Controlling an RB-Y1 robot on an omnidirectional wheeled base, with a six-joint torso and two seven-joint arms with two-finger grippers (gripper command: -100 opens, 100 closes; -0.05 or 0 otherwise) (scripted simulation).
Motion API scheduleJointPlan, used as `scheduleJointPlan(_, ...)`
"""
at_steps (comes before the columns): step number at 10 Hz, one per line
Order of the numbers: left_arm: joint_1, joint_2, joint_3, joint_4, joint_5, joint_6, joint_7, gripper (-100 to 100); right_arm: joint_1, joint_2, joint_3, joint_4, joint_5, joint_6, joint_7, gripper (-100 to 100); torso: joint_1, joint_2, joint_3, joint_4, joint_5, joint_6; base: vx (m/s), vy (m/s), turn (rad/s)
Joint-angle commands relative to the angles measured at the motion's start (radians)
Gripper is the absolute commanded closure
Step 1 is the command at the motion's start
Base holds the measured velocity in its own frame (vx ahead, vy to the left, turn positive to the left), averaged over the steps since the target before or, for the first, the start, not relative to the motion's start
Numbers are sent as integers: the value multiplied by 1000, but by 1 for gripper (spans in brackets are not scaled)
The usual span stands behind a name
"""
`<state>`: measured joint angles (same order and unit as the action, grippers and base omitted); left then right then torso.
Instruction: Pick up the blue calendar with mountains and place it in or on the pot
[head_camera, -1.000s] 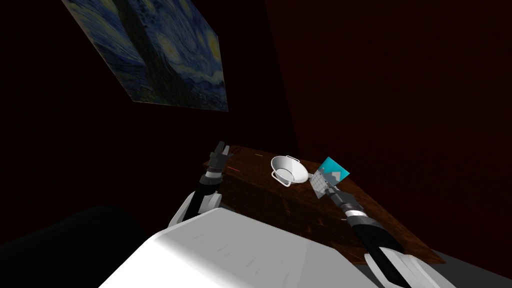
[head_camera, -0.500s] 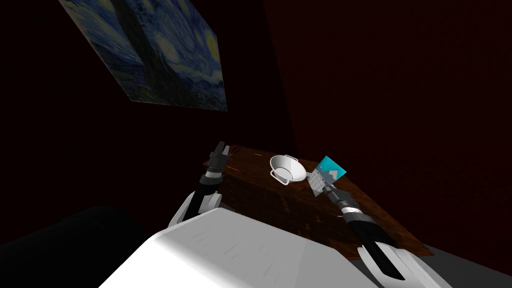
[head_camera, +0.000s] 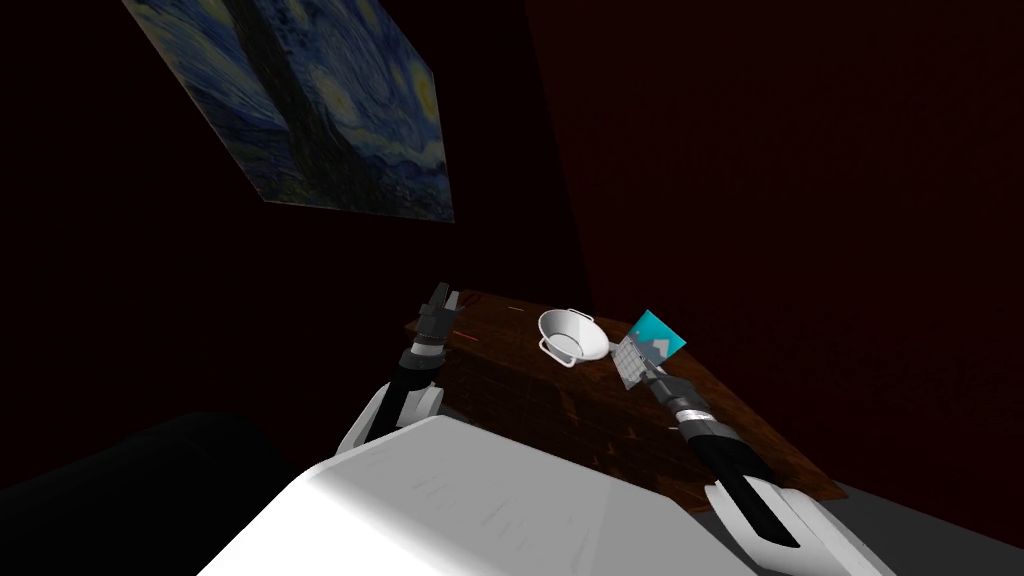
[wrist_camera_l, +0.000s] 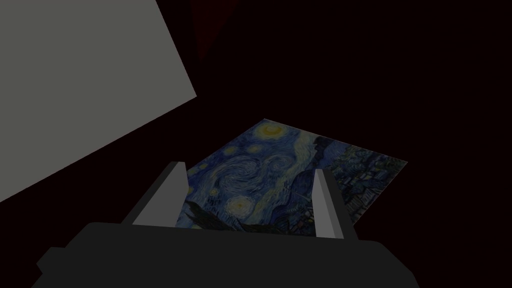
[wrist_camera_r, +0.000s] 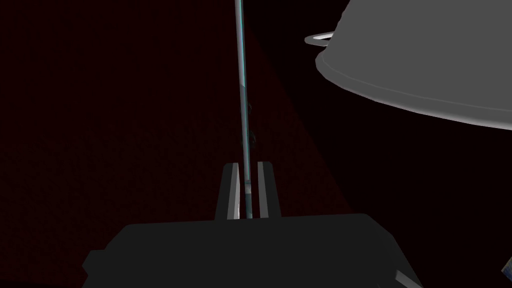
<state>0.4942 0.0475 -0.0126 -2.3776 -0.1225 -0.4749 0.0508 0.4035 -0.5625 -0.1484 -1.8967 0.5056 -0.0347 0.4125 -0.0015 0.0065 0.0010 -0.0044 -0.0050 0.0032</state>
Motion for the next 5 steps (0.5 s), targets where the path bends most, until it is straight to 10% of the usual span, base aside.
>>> scheduleJointPlan(1, 0, 0, 0, 0, 0, 0, 0, 0, -7, -5, 18, 2, -50, 14, 50, 100, 0, 0, 0, 0, 0, 0, -23, -10, -37)
scheduleJointPlan(3, 0, 0, 0, 0, 0, 0, 0, 0, -6, -4, 15, -4, -44, 13, 48, 100, -1, 1, 0, -1, -2, 1, -14, -5, -4)
scheduleJointPlan(4, 0, 0, 0, 0, 0, 0, 0, 0, -6, -4, 16, -3, -46, 13, 51, 0, -1, 0, -1, -2, -2, 1, 0, 0, 0)
scheduleJointPlan(5, 0, 0, 0, 0, 0, 0, 0, 0, 19, -14, 2, -25, -67, 42, 37, 100, -1, -1, -1, -2, -2, 1, -76, 12, 156)
